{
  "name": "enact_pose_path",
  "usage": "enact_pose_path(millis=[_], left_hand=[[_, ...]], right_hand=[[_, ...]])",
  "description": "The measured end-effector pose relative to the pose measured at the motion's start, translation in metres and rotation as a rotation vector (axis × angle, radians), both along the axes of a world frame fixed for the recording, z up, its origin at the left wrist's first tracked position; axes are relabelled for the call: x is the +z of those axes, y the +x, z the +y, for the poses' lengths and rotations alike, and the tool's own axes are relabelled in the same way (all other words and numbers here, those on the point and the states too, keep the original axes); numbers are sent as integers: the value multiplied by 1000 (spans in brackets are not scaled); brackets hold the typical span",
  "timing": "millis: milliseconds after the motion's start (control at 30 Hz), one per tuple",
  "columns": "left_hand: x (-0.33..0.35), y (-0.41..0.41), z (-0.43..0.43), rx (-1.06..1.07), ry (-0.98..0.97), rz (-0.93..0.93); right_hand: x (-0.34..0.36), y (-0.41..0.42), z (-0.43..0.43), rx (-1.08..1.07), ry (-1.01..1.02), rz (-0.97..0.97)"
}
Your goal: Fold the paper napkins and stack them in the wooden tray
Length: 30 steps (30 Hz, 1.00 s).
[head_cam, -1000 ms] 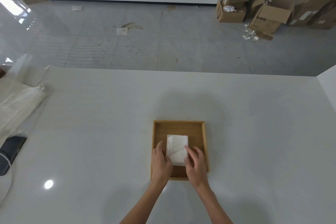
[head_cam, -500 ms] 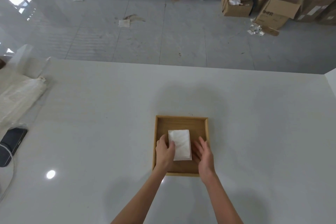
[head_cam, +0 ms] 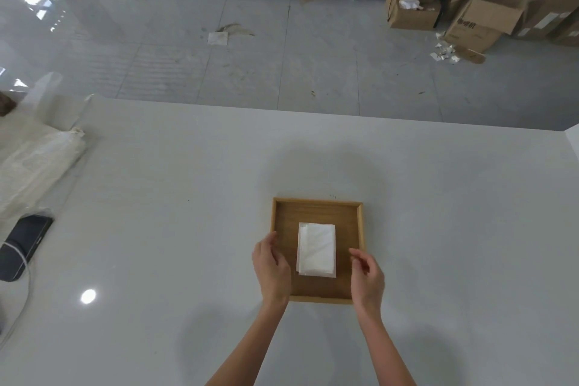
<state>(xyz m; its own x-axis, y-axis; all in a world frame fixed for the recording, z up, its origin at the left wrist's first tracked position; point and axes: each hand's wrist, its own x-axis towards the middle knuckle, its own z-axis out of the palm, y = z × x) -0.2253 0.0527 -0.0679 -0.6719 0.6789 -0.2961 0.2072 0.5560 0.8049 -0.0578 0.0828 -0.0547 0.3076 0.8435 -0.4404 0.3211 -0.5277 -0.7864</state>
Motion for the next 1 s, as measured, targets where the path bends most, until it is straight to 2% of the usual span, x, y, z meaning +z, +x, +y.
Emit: enact_pose_path(millis=[67,133,267,500,700,867,1000], left_hand=[[-5,-9,-9,-22,-111,145],[-13,-16,-22,-106,-229,166],[-23,-22,-41,-190,-185,-13],[-22,-24,-31,-198,-181,-33],[-13,-40,-31,-360,-211,-96],[1,-56,-27,-477,-296,-107],[23,-59,-15,-521,-268,78]], right_hand=[[-5,15,-6,-7,53,-201],[-11,31,-13,39,20,-283],[-11,43,-21,108,-45,-141],[-18,46,-19,43,-71,-65],[-24,51,-18,69,-133,33],[-18,60,-10,248,-149,-33],[12,53,5,354,-15,-157]])
